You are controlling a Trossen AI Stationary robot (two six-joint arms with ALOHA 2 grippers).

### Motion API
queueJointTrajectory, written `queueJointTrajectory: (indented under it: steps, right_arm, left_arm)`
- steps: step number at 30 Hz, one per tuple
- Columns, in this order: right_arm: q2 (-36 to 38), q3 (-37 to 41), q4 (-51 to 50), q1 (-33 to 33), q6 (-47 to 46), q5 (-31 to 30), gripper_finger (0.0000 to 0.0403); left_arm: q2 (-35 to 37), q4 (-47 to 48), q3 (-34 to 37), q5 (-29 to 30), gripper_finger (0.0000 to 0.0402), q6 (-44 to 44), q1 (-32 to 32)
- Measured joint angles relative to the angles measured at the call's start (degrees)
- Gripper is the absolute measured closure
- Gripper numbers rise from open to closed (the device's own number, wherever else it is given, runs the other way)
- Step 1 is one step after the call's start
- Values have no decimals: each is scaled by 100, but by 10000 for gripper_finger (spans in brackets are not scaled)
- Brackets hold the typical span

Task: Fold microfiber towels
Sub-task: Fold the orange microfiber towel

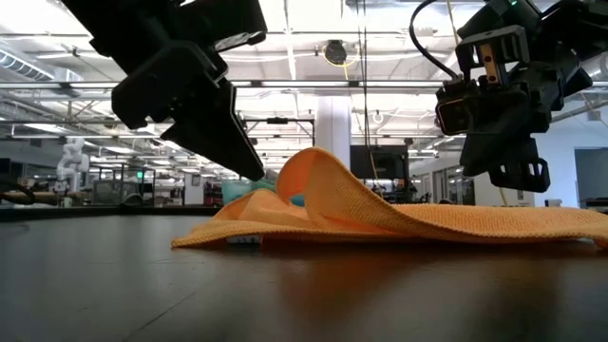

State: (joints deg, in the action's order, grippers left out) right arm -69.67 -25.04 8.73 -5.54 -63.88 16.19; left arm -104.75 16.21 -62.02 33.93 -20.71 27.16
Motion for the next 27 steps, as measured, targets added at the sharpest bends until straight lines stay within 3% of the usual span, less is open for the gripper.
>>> queueJointTrajectory:
  steps: [27]
  right_arm:
    - [0, 0, 0, -2, 20, 28, 360]
  left_arm:
    - [4, -750, -2, -90, 245, -400, -348]
